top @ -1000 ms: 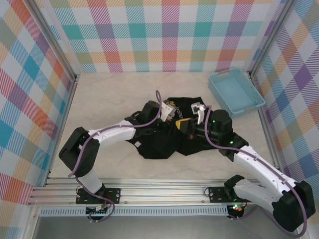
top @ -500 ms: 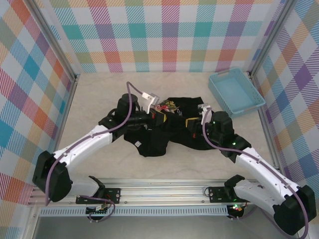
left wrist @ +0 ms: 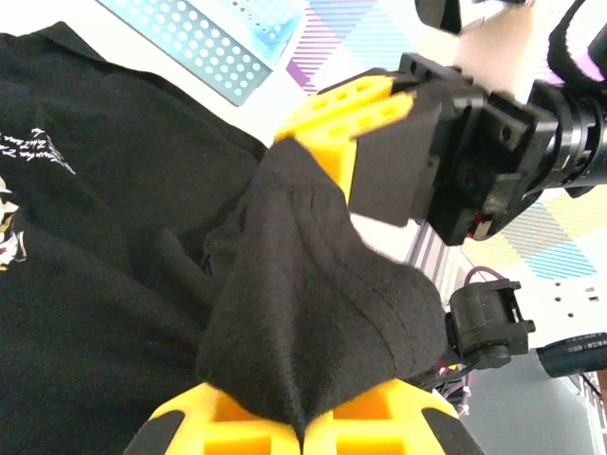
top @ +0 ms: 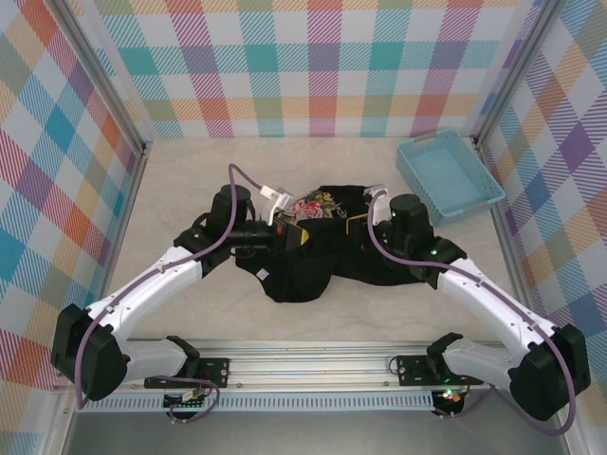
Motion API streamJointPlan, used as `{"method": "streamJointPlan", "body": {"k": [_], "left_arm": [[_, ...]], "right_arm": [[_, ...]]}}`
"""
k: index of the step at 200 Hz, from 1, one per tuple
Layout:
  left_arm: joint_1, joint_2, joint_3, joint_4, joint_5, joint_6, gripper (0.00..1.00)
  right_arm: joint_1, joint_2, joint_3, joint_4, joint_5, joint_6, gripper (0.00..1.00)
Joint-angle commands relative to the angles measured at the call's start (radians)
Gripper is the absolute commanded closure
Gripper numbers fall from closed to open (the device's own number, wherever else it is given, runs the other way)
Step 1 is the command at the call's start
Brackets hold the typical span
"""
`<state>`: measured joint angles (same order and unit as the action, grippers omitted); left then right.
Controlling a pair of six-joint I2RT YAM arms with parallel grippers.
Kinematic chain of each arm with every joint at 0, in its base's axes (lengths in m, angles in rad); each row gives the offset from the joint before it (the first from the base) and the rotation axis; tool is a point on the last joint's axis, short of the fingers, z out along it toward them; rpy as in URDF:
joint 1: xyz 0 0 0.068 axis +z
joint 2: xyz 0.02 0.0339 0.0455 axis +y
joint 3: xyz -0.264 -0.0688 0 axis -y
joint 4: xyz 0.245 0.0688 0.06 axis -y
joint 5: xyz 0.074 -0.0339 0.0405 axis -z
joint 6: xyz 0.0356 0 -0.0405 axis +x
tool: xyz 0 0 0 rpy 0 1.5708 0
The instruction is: Fold the inside-out t-shirt
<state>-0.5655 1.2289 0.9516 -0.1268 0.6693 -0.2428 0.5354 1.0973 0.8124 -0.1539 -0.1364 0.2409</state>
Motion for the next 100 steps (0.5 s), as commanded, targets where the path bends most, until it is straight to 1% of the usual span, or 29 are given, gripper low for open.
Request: {"method": "streamJointPlan", "body": {"k": [1,18,47,63,79,87,100], "left_arm": [[0.021,-0.011,0.014,0.018,0.025,0.002,1.00],[0.021,-0.005,0.036,-0.033,0.001,0.036,1.00],[0.021,-0.004,0.048,-0.071,-0.010,0.064,1.00],[0.021,-0.005,0.049,-0.073,-0.007,0.070,1.00],[0.021,-0.006,0.051,-0.074,-0.001,0.072,1.00],[0.021,-0.008,0.049,-0.073,0.001,0.072,1.00],[0.021,-0.007,0.049,-0.071,0.002,0.073,1.00]], "right_arm": [[-0.008,-0.003,0.042,-0.058,-0.150,-0.102,0.72],[-0.008,-0.024,0.033,-0.043,-0.187,-0.141,0.64],[-0.008,-0.026,0.037,-0.005,-0.284,-0.234,0.54],[-0.007,0.000,0.066,-0.010,-0.310,-0.283,0.51],[-0.008,0.037,0.101,-0.028,-0.288,-0.331,0.48],[-0.009,0.062,0.121,-0.035,-0.284,-0.388,0.47],[-0.009,0.108,0.162,-0.050,-0.295,-0.410,0.46]]}}
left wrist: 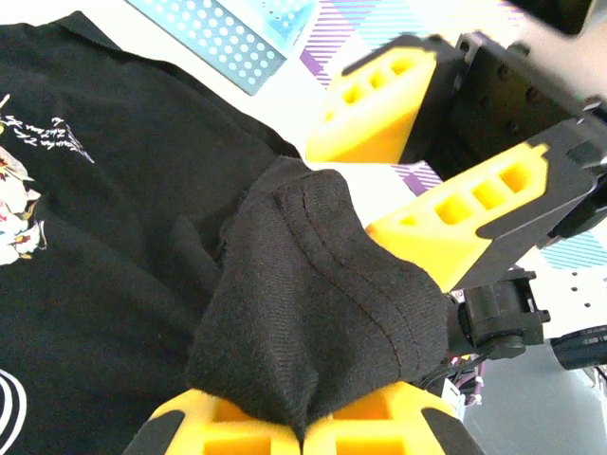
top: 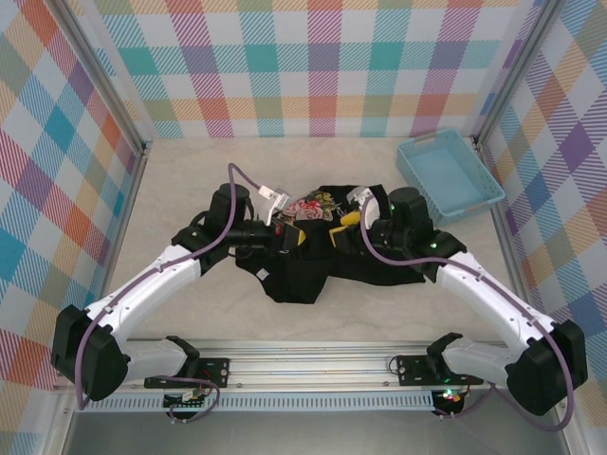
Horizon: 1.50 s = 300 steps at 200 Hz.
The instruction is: Fold the inside-out t-shirt
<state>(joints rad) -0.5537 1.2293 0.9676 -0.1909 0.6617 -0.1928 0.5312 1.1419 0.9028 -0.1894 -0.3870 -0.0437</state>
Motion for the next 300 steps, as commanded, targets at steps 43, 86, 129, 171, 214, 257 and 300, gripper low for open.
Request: {"method": "streamJointPlan", "body": {"k": [43,86,129,171,214,257,300], "left_arm": [[0.009,-0.011,0.026,0.000,0.012,0.022,1.00],[0.009,-0.015,0.020,0.013,-0.010,0.010,1.00],[0.009,-0.010,0.024,-0.053,-0.294,-0.027,0.86],[-0.006,-0.047,-0.015,-0.078,-0.483,-0.065,0.57],[-0.136,-0.083,-0.074,-0.021,-0.539,-0.077,0.46],[-0.187,-0.002,-0.015,0.015,-0.747,-0.059,0.39],[-0.187,0.084,0.054,0.083,-0.761,-0.006,0.31]], "right_arm": [[-0.006,0.182,0.151,0.034,-0.147,-0.132,0.50],[-0.005,0.211,0.139,0.118,-0.186,-0.065,0.90],[-0.007,0.176,0.139,0.180,-0.063,0.241,1.00],[-0.003,0.183,0.117,0.296,-0.087,0.538,1.00],[0.015,0.212,0.099,0.337,-0.025,0.663,1.00],[0.027,0.213,0.082,0.362,-0.040,0.662,1.00],[0.027,0.188,0.053,0.360,-0.039,0.662,1.00]]}}
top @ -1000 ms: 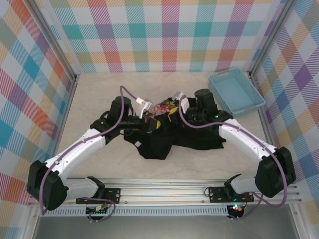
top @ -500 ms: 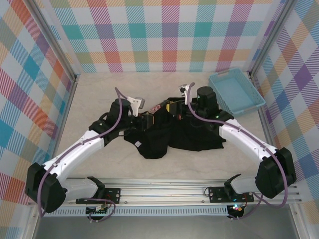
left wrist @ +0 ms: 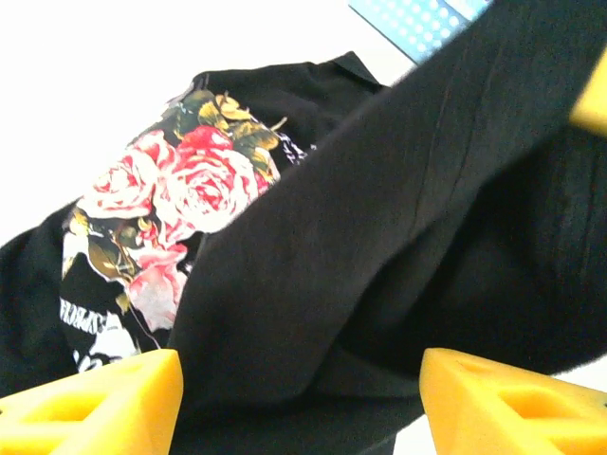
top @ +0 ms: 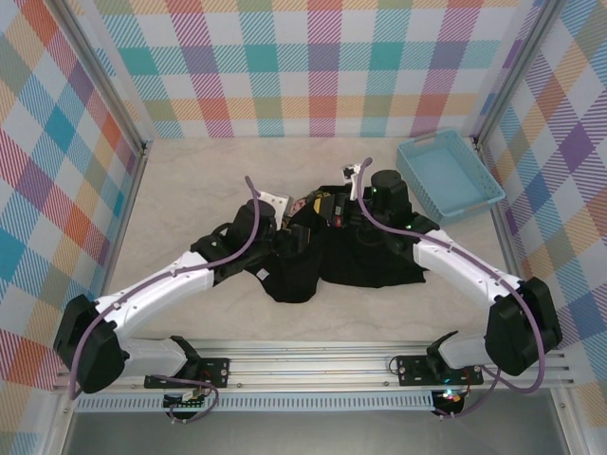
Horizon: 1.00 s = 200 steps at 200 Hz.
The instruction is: Fold the inside-out t-shirt
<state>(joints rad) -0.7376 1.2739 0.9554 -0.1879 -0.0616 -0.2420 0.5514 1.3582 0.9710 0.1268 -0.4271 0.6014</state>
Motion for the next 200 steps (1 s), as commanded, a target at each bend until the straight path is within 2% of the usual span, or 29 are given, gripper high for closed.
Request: {"method": "streamJointPlan", "body": {"k": [1,32,60,74,94,143,161,200], "left_arm": [[-0.003,0.041,0.067,0.082,-0.035,0.044,0.31],[-0.002,0.098,0.090,0.130,0.019,0.058,0.27],[0.005,0.124,0.108,0.106,-0.114,0.038,0.31],[0.032,0.127,0.102,0.102,-0.138,0.022,0.37],[0.066,0.123,0.090,0.095,-0.110,0.015,0.44],[0.082,0.132,0.074,0.051,-0.130,0.032,0.66],[0.089,0.141,0.076,0.051,-0.093,0.037,0.73],[0.095,0.151,0.096,0.032,0.001,0.056,0.96]], "right_arm": [[0.007,-0.028,-0.015,0.045,0.003,0.017,1.00],[0.007,-0.030,-0.021,0.049,0.004,0.021,1.00],[0.007,-0.042,-0.025,0.041,0.018,0.014,1.00],[0.007,-0.051,-0.029,0.040,0.029,0.009,1.00],[0.007,-0.060,-0.028,0.023,0.056,-0.001,1.00],[0.008,-0.071,-0.031,0.034,0.087,-0.005,1.00],[0.008,-0.072,-0.034,0.051,0.079,0.000,1.00],[0.010,-0.091,-0.047,0.062,0.112,-0.014,1.00]]}}
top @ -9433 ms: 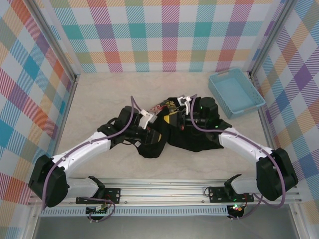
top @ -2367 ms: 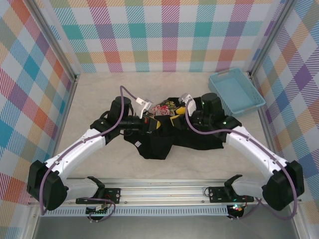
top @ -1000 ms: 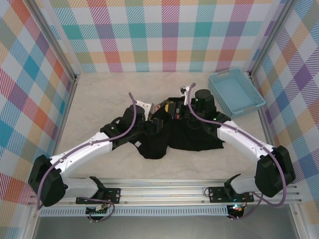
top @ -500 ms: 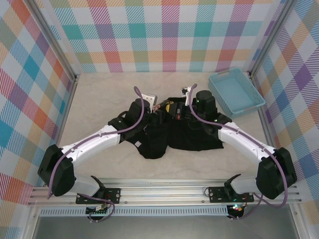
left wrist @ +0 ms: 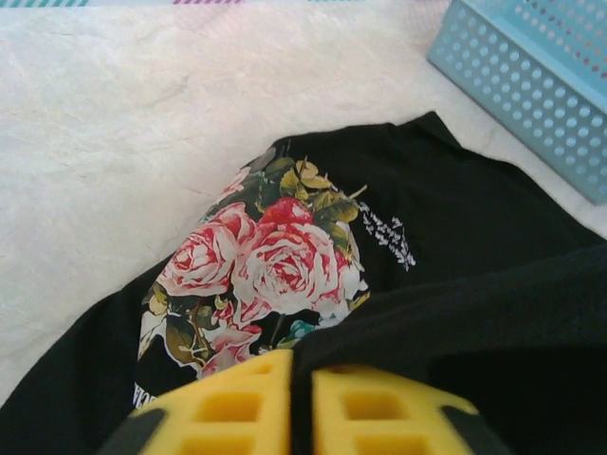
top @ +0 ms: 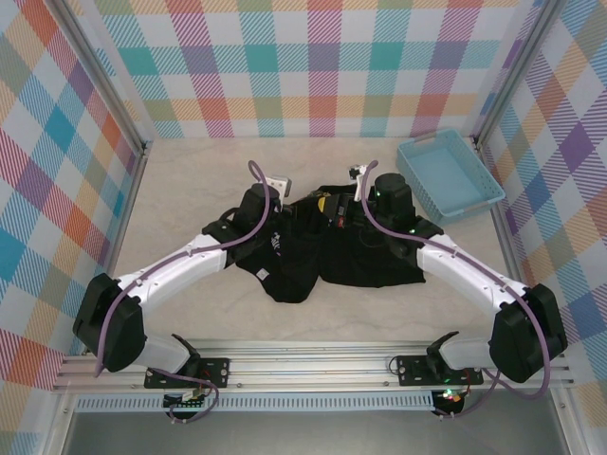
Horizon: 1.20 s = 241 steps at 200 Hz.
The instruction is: Fold the inside-out t-shirt
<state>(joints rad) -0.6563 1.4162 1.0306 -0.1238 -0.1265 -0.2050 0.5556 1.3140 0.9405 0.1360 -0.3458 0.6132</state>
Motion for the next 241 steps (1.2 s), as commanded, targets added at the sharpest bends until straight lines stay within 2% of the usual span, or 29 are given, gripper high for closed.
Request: {"method": "streamJointPlan", "body": {"k": [1,16,54,73,117,129,150,157,185,194,217,241], "left_arm": [[0.013,0.008,0.020,-0.033,0.069,0.020,0.97],[0.015,-0.021,0.006,-0.016,0.162,0.024,1.00],[0.043,-0.166,-0.056,0.109,0.567,-0.026,1.00],[0.060,-0.226,-0.076,0.171,0.714,-0.096,1.00],[0.133,-0.324,-0.151,0.367,0.865,-0.318,1.00],[0.148,-0.333,-0.153,0.364,0.881,-0.341,1.00],[0.160,-0.332,-0.126,0.200,0.816,-0.273,1.00],[0.165,-0.332,-0.121,0.136,0.756,-0.248,1.00],[0.165,-0.310,-0.076,-0.143,0.300,-0.208,1.00],[0.164,-0.300,-0.071,-0.216,0.193,-0.199,1.00],[0.164,-0.278,-0.091,-0.231,0.090,-0.170,0.98],[0.165,-0.248,-0.111,-0.245,0.038,-0.163,0.89]], "right_arm": [[0.006,-0.048,-0.017,0.052,0.033,-0.029,1.00],[0.006,-0.058,-0.014,0.016,0.093,-0.057,1.00],[0.006,-0.077,-0.001,-0.126,0.297,-0.212,1.00],[0.004,-0.085,0.006,-0.172,0.370,-0.299,1.00],[0.003,-0.106,-0.021,-0.203,0.411,-0.422,1.00],[-0.001,-0.111,-0.023,-0.209,0.391,-0.426,1.00],[-0.004,-0.124,-0.026,-0.188,0.292,-0.430,1.00],[-0.004,-0.128,-0.025,-0.187,0.267,-0.431,1.00],[-0.007,-0.137,-0.027,-0.152,0.120,-0.418,1.00],[-0.007,-0.132,-0.031,-0.119,0.036,-0.401,1.00],[-0.002,-0.083,-0.053,0.032,-0.143,-0.279,1.00],[0.027,-0.003,-0.072,0.177,-0.159,-0.141,1.00]]}}
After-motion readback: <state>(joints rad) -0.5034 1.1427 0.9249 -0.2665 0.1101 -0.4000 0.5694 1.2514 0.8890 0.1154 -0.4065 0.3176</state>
